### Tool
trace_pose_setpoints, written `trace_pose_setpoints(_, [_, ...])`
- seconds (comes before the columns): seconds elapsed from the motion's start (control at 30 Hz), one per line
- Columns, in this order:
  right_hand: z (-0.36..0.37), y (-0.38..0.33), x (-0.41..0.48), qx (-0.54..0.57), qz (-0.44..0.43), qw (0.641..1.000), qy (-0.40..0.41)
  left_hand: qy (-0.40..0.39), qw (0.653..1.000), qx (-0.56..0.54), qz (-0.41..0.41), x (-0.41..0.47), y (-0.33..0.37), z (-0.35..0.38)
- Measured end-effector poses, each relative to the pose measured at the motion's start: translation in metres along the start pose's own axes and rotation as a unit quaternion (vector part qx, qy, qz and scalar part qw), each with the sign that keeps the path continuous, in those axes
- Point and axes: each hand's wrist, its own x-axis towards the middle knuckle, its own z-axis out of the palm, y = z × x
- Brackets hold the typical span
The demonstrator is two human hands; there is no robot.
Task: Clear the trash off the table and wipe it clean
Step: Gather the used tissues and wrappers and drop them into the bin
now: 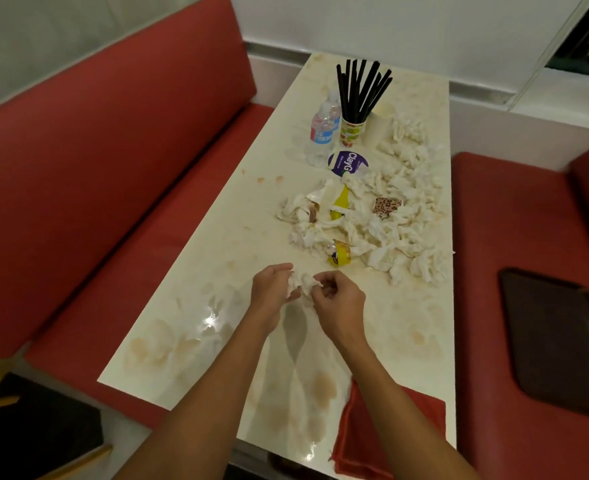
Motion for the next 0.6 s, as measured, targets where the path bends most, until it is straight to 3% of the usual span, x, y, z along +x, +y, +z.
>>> trace_pose_setpoints(0.17, [0.004,-0.01,-0.023,0.061,0.007,0.998,-0.032,-0.054,0.994,-0.067,-0.073,-0.012,-0.003,0.005])
trace_pose_setpoints(0.33, [-0.002,-0.007,-0.019,0.017,-0.016,0.995,-0.101,0.019,0.999,-0.024,-0.029,-0.01,-0.006,-0.006])
trace_pose_setpoints(0.4, [-0.01,-0.007,-0.007,-0.001,-0.026,0.998,-0.064,0.046,0.999,-0.007,-0.017,-0.008,-0.004,-0.012])
trace_pose_setpoints(0.47, [-0.018,-0.003,0.013,-0.084,-0.087,0.992,0.02,0.056,0.998,-0.002,-0.016,-0.006,0.0,-0.016])
trace_pose_setpoints(0.53, [-0.024,0.001,0.04,-0.225,-0.147,0.96,0.082,0.052,0.998,-0.008,-0.02,-0.006,0.004,-0.018])
trace_pose_setpoints(0.6, [-0.03,0.005,0.069,-0.358,-0.138,0.921,0.066,0.041,0.999,-0.01,-0.02,-0.007,0.006,-0.018])
